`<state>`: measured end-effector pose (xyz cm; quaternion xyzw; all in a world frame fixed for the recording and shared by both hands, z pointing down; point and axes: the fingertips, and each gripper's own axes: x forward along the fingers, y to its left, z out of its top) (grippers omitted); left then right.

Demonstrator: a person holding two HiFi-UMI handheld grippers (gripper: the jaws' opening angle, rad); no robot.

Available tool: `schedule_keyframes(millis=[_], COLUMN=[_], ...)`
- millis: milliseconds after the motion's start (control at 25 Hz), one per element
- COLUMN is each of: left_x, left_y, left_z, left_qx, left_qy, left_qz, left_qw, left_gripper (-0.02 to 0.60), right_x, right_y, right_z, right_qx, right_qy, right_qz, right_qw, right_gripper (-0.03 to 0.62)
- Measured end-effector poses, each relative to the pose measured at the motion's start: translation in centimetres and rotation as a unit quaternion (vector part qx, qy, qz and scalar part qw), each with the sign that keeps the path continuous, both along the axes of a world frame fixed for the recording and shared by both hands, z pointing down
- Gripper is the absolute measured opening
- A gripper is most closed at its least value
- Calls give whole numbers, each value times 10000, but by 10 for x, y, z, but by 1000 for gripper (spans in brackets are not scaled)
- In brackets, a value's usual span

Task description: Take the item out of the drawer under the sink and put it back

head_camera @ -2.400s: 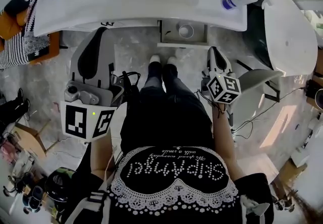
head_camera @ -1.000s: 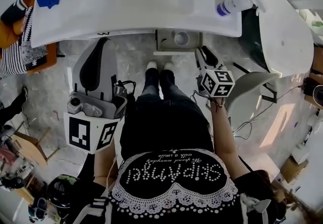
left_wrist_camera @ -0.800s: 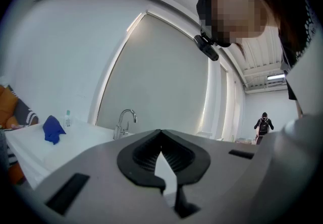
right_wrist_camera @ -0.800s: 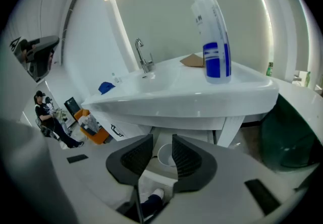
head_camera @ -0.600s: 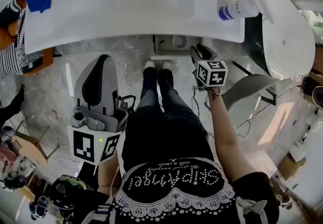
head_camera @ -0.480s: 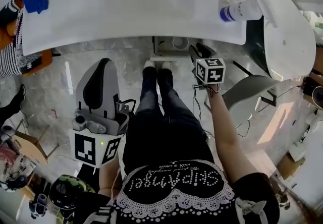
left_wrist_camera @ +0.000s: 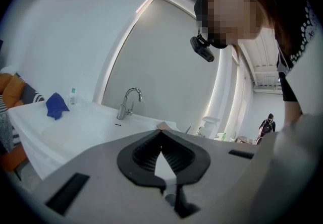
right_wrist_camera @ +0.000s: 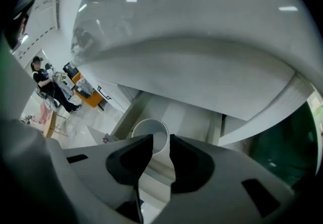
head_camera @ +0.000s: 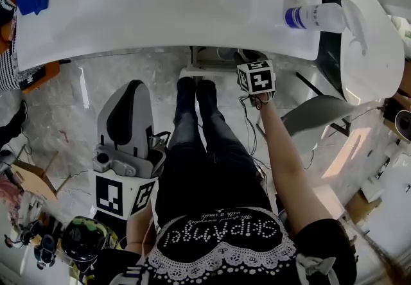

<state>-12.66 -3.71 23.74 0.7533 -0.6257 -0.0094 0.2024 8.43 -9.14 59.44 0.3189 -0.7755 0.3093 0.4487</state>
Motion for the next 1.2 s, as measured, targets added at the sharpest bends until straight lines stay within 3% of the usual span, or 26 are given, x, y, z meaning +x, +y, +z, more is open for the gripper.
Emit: schedule_keyframes(millis=[520,920,1000,1200], left_x=[7,8,7,8], left_y=[-10,-14,-14,-14], left_z=[12,19,20,21], left_qx=[-149,-248,-262,-275], left_qy=[15,39,32,41], left_qz=[19,8,-2,6], left_qw=[9999,9997,9997,9996], left_gripper=[5,5,5,5], right_x=[4,-3,-2,-3], right_y=[-1,9,7,2], right_z=[30,50,50,46], right_qx=[-546,-590,-505,-378], right_qy=[490,925,954,815], right_qz=[10,-757,-792,-683], right_qw=[9973,9911,9910,9936], right_gripper=[109,102,58,38])
